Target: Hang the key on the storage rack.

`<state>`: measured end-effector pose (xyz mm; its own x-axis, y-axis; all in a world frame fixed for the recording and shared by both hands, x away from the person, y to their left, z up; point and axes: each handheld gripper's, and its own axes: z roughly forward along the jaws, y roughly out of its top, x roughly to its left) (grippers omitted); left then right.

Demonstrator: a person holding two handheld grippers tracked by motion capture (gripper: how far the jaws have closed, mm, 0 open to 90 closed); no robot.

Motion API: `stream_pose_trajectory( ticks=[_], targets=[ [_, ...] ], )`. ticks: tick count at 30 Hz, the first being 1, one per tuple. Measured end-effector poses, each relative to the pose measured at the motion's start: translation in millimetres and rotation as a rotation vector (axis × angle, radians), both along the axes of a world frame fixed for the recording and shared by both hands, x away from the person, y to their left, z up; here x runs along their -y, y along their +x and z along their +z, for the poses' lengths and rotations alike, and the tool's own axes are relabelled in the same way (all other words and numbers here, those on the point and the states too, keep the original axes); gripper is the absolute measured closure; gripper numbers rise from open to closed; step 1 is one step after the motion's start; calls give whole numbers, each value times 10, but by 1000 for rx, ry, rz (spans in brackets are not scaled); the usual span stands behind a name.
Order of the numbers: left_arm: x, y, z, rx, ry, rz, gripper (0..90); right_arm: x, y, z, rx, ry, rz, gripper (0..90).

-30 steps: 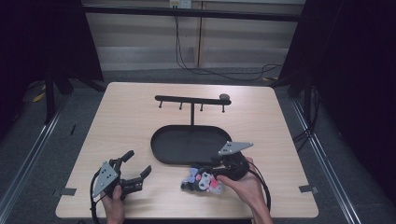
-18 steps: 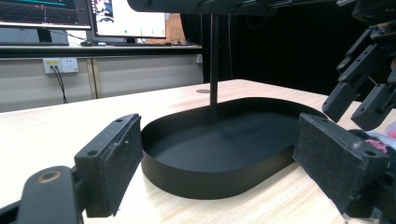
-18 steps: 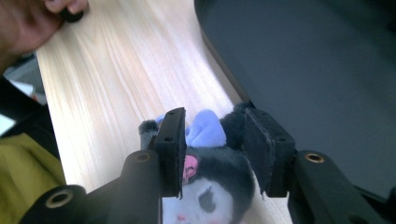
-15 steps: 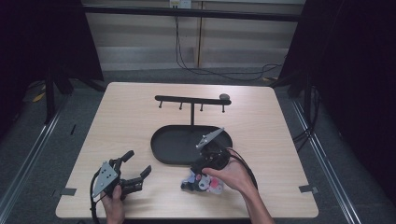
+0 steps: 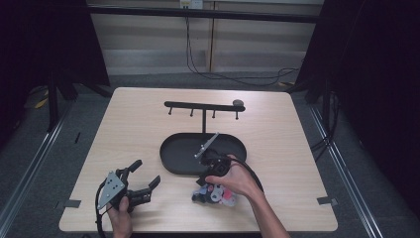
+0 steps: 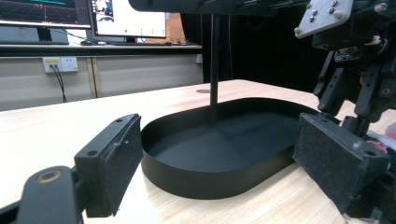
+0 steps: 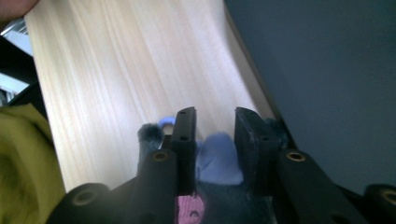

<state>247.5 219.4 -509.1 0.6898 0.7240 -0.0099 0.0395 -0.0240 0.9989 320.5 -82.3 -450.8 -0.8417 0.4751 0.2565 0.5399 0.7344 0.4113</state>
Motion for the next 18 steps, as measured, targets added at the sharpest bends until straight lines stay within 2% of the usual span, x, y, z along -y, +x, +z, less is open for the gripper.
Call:
stream_pose_trajectory(
  ticks=[3, 4, 5, 7, 9, 12, 13, 16, 18],
  targets=[
    [8, -4, -2, 0, -8, 1, 154, 19, -13, 7, -12, -17, 7, 717],
    [3, -3, -1, 1, 1, 1, 155, 33, -12, 7, -11, -20, 11, 698],
    [9, -4, -2, 0, -8, 2, 154, 43, -16, 8, -16, -26, 5, 694],
    [1, -4, 0, 2, 6, 0, 155, 74, -20, 0, -14, -42, 4, 694],
    [2, -3, 0, 0, 2, 1, 155, 93, -30, -7, -25, -53, 5, 699],
    [9, -4, -1, -1, -7, 2, 155, 98, -36, 5, -8, -60, 10, 696],
    [2, -3, 0, 0, 2, 1, 154, 92, -35, 19, 2, -54, 11, 689],
    [1, -4, 0, 2, 5, 0, 154, 29, -49, 51, 13, -40, 41, 699],
    [9, -4, -2, -1, -9, 3, 155, -41, -54, 55, 1, -62, 76, 712]
  ],
)
